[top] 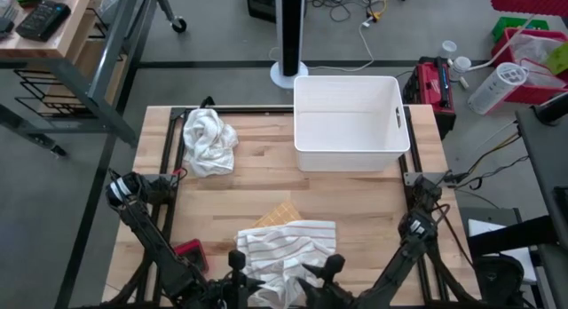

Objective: Fold towel
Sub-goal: Fold the white kitchen towel

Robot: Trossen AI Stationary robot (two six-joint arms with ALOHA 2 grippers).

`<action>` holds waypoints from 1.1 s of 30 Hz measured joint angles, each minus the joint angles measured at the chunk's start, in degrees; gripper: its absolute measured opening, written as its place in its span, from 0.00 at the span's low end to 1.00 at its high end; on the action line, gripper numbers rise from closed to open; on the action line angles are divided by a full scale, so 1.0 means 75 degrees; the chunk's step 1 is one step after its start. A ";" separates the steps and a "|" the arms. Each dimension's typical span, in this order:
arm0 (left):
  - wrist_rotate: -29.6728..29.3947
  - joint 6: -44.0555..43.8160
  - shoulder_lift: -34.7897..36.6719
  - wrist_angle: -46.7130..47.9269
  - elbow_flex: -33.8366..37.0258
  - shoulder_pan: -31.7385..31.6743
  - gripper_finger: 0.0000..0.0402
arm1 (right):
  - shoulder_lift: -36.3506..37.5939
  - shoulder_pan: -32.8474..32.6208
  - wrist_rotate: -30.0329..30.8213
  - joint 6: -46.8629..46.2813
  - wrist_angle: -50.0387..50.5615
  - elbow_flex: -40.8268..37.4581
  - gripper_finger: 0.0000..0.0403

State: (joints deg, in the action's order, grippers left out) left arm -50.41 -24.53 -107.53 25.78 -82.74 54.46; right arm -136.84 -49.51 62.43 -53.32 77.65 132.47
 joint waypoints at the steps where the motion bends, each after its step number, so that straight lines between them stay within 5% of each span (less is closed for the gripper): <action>1: -0.0003 0.0000 0.0000 -0.0004 0.0000 0.0000 0.00 | 0.0000 0.0029 0.0003 -0.0001 0.0003 -0.0055 0.47; 29: -0.0003 -0.0029 -0.0003 0.0007 0.0000 -0.0026 0.00 | -0.0015 0.0072 0.0006 -0.0153 -0.0082 -0.0965 0.46; 33: -0.0003 -0.0029 -0.0003 0.0017 0.0000 -0.0032 0.00 | -0.0015 0.0060 -0.0475 0.0269 -0.0502 -0.0965 0.46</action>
State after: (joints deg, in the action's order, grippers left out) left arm -50.43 -24.75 -107.55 25.91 -82.74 54.22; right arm -136.94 -49.06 58.87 -51.31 73.88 125.23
